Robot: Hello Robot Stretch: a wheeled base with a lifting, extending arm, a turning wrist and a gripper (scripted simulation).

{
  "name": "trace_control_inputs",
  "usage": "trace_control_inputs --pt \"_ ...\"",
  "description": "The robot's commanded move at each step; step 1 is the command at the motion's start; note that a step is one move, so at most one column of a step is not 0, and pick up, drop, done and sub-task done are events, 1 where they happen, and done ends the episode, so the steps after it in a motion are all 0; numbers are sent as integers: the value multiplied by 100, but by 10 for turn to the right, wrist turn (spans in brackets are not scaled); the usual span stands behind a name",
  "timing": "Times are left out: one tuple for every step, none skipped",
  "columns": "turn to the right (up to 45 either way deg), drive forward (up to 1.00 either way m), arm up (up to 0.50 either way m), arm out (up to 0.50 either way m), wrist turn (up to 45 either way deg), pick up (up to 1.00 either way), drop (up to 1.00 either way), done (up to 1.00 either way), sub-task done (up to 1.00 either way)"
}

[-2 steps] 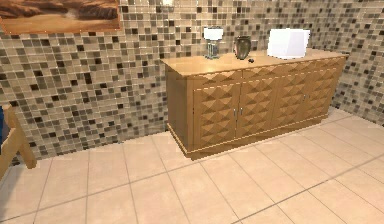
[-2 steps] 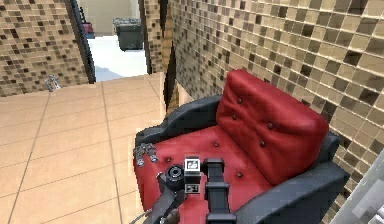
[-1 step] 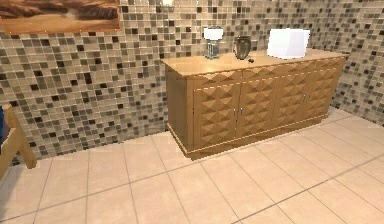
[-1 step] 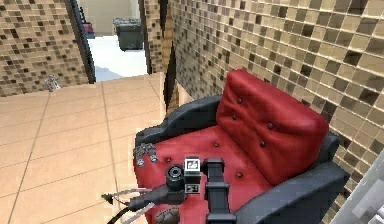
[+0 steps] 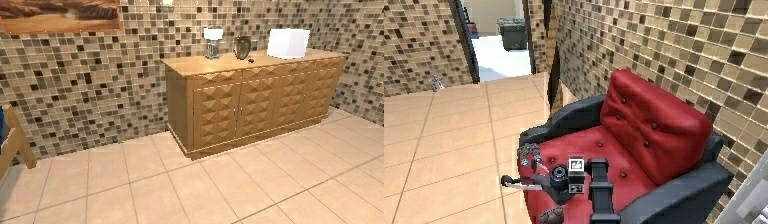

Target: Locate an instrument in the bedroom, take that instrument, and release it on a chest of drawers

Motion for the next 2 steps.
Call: trace_control_inputs --pt "0 0 0 0 150 0 0 0 0" --pt "0 0 -32 0 0 0 0 0 0"
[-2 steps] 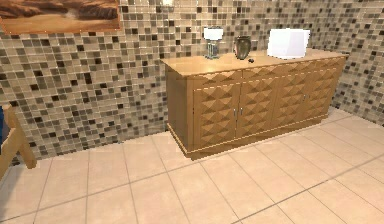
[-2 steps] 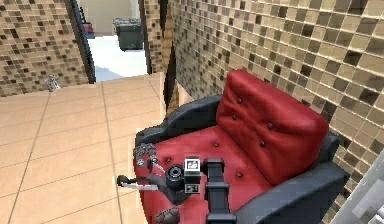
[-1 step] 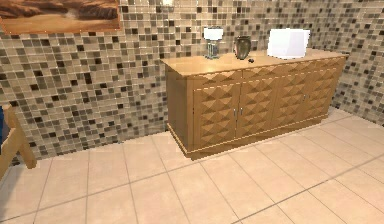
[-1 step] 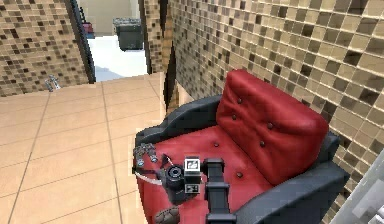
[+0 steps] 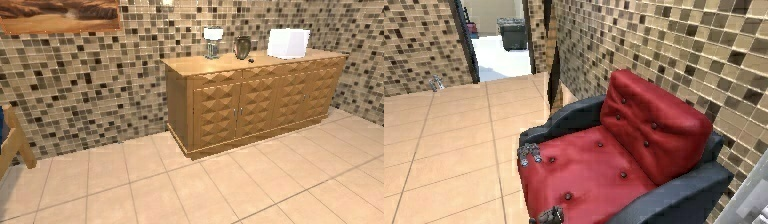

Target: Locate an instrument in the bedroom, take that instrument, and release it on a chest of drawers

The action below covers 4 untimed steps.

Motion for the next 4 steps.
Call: trace_control_inputs --pt "0 0 0 0 0 100 0 0 0" --pt "0 0 10 0 0 0 0 0 0" --pt "0 0 42 0 0 0 0 0 0" --pt "0 0 0 0 -450 0 0 0 0"
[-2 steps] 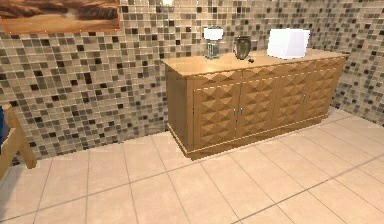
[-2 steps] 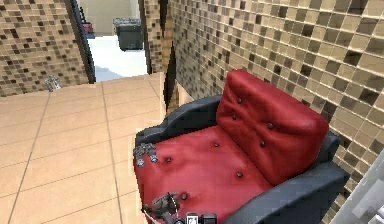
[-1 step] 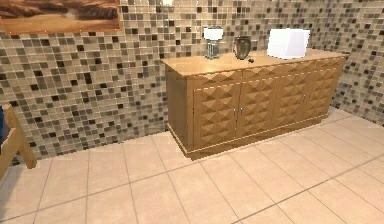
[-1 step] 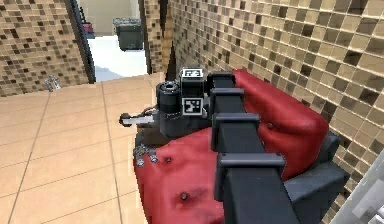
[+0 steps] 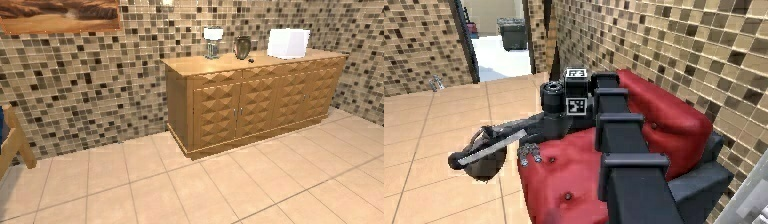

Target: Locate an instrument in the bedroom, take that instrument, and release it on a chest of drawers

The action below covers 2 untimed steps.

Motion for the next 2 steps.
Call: trace_control_inputs --pt "0 0 0 0 -450 0 0 0 0" --pt "0 0 0 0 -90 0 0 0 0"
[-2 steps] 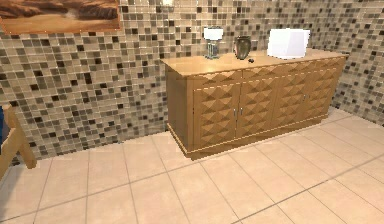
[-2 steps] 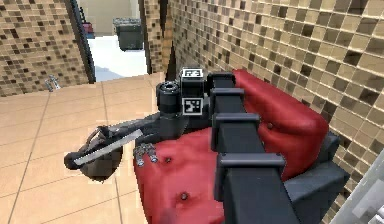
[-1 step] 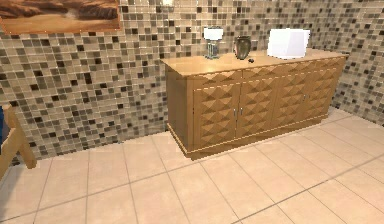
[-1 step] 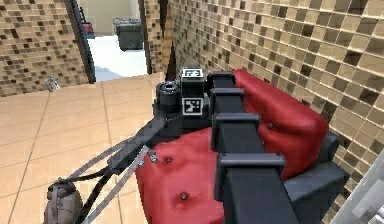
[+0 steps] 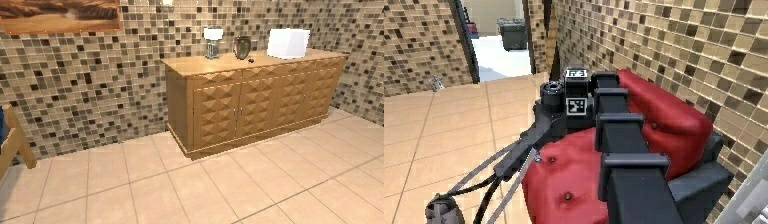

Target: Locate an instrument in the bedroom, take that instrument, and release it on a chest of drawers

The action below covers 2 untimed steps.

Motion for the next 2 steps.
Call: trace_control_inputs --pt "0 0 0 -18 0 0 0 0 0" --pt "-270 0 0 0 0 0 0 0 0"
